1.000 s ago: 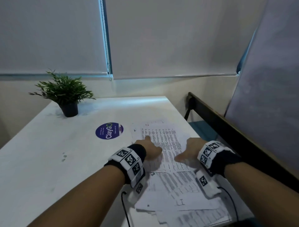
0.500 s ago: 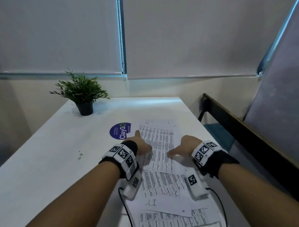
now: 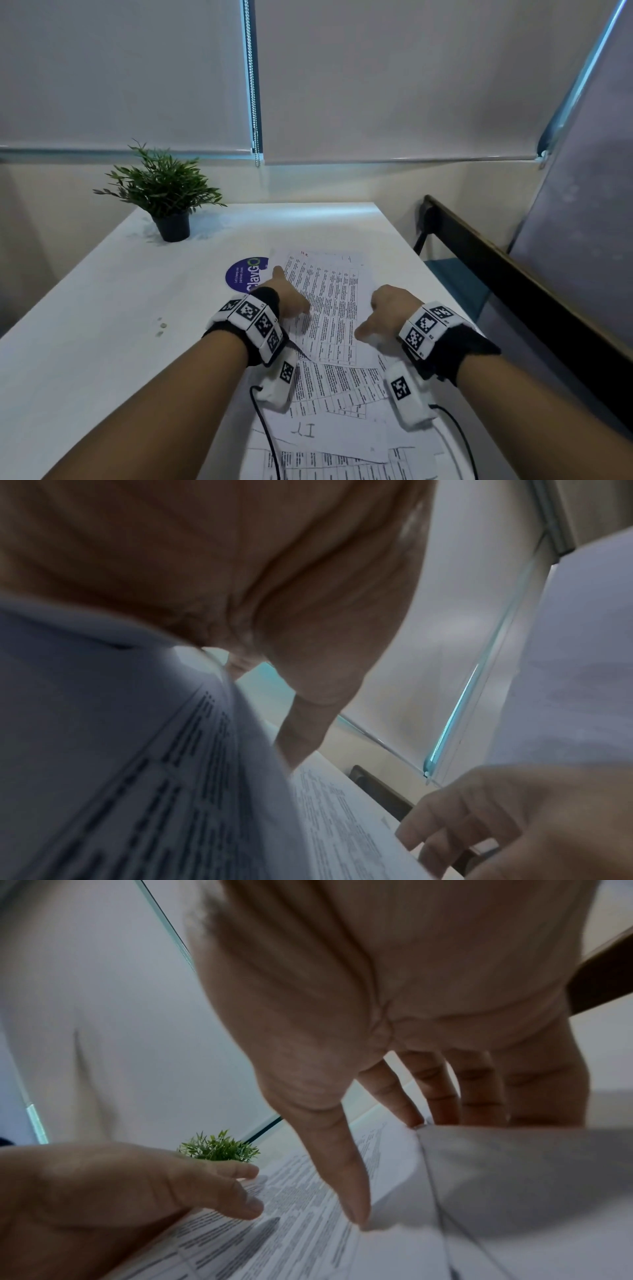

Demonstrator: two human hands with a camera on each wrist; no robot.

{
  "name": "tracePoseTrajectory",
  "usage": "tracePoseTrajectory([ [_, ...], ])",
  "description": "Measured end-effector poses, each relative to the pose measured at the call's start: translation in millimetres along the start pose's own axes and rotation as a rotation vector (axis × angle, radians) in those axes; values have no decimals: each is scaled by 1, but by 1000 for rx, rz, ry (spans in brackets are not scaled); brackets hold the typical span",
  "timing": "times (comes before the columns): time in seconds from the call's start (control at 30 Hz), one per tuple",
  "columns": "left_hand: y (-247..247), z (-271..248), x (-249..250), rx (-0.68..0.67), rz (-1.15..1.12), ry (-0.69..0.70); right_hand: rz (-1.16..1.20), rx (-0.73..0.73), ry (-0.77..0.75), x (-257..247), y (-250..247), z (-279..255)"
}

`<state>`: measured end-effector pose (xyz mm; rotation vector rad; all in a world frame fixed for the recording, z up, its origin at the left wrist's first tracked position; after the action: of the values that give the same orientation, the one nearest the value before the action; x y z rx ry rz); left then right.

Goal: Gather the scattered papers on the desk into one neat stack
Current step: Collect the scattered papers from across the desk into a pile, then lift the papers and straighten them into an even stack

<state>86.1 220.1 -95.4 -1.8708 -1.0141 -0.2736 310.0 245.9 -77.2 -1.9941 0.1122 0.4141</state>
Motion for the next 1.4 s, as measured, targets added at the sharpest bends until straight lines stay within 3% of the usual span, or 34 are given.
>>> tracePoseTrajectory([
  [0.17,-10,-1,-10,29,-167,84,43,-17,-1,0,2,6],
  [0.33,-25,-11,-12,65,-456,254,119,15,-13,6,1,6],
  [0.47,-32,-17,-31,92,-556,133,193,40,-18,12,0,3],
  [0.57,-23,-21,-45,-21,-469,30,156,1,-8,10,0,3],
  [0.63,-20,-21,-49,-71,-481,47,153,-22,-7,9,2,5],
  [0.77,-39,-40,-27,21,-493,285,206,-21,24,10,6,5],
  [0.9,-64,-66,6,-32,-566,603,413,-53,29,15,9,5],
  [1.03,-93,-84,13,-22,-652,731,865,-9,-219,-1,-4,4],
  [1.2,-107,-83,8,146,-498,681,782,162,-415,-25,-45,-3],
  [1.27,-112,-81,7,186,-553,686,885,131,-482,-32,-54,-3],
  [1.33,-113,-80,8,148,-635,695,1059,84,-557,-35,-63,-1],
  [1.4,-109,-81,10,84,-675,726,1160,30,-540,-36,-64,-2],
])
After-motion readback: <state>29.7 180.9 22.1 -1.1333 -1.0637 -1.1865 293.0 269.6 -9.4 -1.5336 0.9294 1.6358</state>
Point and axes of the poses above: each hand's wrist, its own z-axis towards the middle knuckle, its own y-axis out of the palm, x = y × z, the point moved 9 cm from there along z, towards the middle knuckle, and after that the axes turned 9 degrees about -x, right-handed, at the moved point
